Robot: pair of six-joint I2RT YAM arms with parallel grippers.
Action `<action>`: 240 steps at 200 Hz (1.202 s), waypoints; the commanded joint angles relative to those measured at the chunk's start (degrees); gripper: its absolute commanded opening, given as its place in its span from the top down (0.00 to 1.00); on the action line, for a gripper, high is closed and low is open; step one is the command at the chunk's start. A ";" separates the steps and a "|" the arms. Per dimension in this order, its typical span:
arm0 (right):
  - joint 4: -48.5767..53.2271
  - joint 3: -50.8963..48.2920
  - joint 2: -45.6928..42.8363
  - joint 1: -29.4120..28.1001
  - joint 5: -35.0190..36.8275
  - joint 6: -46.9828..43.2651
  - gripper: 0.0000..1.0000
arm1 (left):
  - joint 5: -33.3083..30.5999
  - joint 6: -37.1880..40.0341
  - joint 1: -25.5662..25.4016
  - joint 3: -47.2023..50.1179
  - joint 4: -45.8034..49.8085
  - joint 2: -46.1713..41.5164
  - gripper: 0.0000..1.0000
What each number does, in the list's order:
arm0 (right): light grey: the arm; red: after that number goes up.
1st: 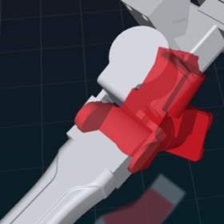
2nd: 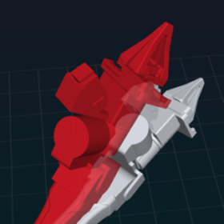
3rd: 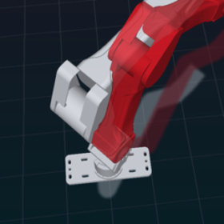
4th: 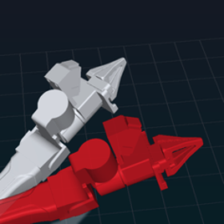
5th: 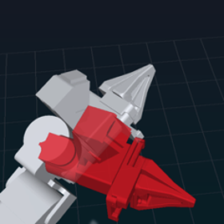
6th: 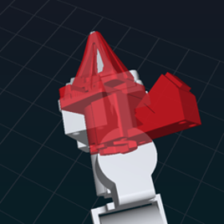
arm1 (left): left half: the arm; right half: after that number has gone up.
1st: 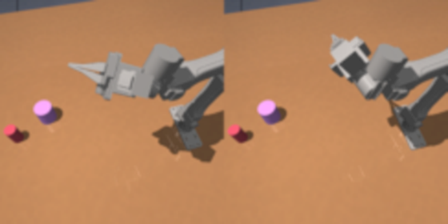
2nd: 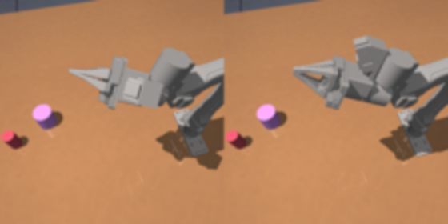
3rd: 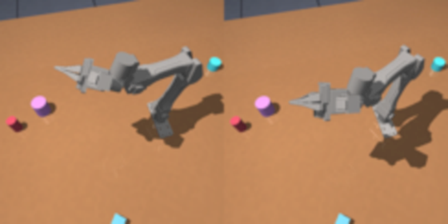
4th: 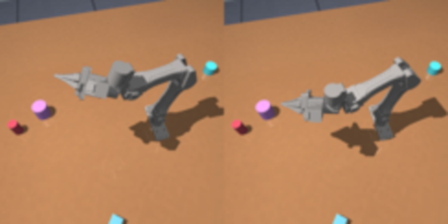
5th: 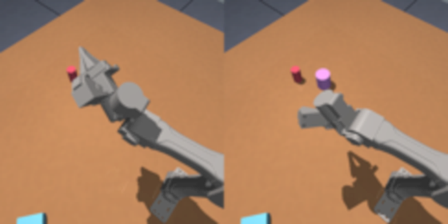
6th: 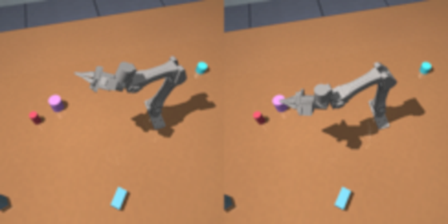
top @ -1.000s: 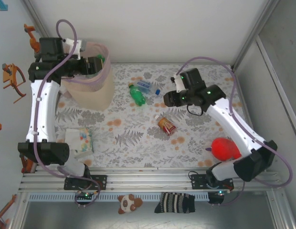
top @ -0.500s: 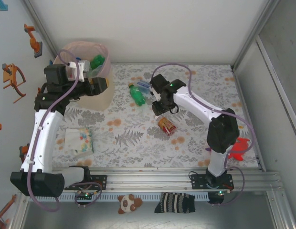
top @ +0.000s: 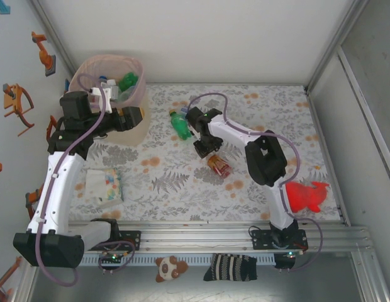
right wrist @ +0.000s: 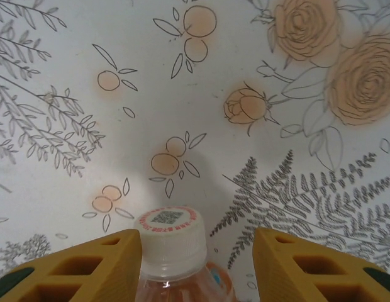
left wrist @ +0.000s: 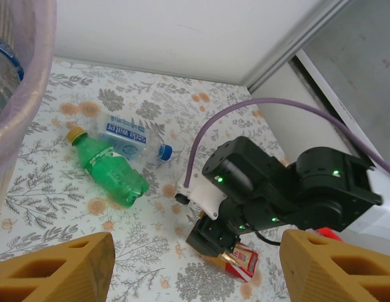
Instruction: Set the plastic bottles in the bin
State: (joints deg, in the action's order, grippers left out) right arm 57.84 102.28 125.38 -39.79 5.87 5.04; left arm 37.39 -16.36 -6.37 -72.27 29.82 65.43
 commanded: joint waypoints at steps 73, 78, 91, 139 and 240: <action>1.83 1.83 4.56 -0.81 -0.58 -0.59 0.58 | 1.60 -0.93 -0.30 0.73 -2.04 -0.82 0.31; 1.83 1.64 4.36 -0.81 -0.59 -0.44 0.59 | 1.62 -0.93 -0.29 0.72 -2.05 -0.83 0.31; 1.88 1.20 3.83 -0.83 -0.68 0.14 0.62 | 1.64 -1.12 -0.33 0.64 -2.13 -0.97 0.31; 4.38 1.87 3.26 -0.81 -0.40 3.52 0.62 | 1.67 -1.65 -0.40 0.68 -2.66 -0.85 0.31; 3.03 0.67 -6.15 -0.82 1.30 6.38 0.76 | 3.53 -1.83 -2.01 0.63 -6.17 -0.19 0.32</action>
State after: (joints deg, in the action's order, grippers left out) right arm 60.77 103.15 126.32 -40.27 5.67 9.82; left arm 38.65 -17.65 -7.25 -71.72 27.11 65.45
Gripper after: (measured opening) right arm 0.306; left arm 0.681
